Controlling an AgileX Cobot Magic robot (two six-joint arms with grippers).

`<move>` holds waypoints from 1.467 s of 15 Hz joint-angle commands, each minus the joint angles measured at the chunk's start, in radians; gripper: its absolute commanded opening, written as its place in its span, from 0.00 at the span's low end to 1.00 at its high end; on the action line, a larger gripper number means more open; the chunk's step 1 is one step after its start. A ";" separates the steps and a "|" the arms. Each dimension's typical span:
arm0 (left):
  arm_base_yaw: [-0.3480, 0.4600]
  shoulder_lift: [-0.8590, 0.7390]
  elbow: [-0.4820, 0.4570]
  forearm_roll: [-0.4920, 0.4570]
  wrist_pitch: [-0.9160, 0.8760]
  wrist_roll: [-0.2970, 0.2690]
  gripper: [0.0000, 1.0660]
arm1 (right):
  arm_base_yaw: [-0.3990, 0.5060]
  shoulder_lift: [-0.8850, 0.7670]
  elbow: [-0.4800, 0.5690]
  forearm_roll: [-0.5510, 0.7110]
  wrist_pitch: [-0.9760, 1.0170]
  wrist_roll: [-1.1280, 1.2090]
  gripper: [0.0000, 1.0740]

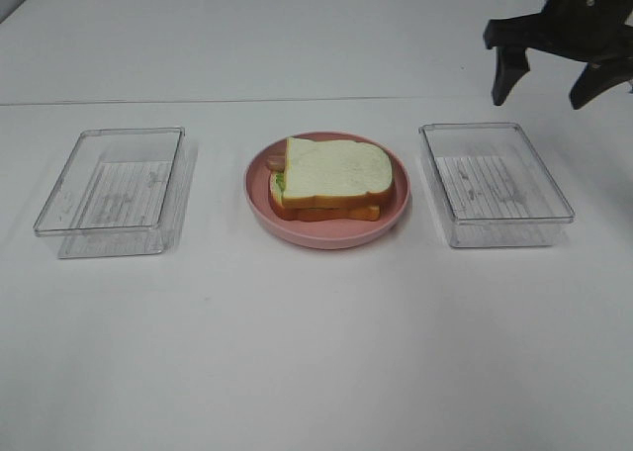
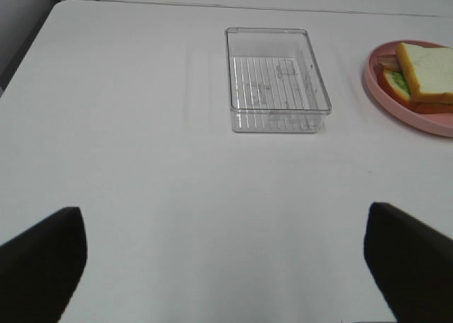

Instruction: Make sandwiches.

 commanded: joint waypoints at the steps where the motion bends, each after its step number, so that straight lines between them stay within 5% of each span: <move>1: 0.003 -0.019 0.002 -0.012 -0.009 -0.004 0.94 | -0.031 -0.013 -0.006 0.016 0.056 -0.019 0.79; 6: 0.003 -0.019 0.002 -0.012 -0.009 -0.004 0.94 | -0.029 -0.051 0.060 -0.022 0.196 -0.021 0.78; 7: 0.003 -0.019 0.002 -0.012 -0.009 -0.004 0.94 | -0.028 -0.161 0.209 -0.042 0.170 -0.022 0.77; 13: 0.003 -0.019 0.002 -0.012 -0.009 -0.004 0.94 | -0.028 -0.719 0.691 -0.077 0.058 -0.022 0.76; 17: 0.003 -0.019 0.002 -0.012 -0.009 -0.004 0.94 | -0.028 -1.113 0.930 -0.076 0.010 -0.014 0.76; 22: 0.003 -0.019 0.002 -0.016 -0.010 -0.004 0.94 | -0.028 -1.519 1.090 -0.026 0.090 -0.011 0.75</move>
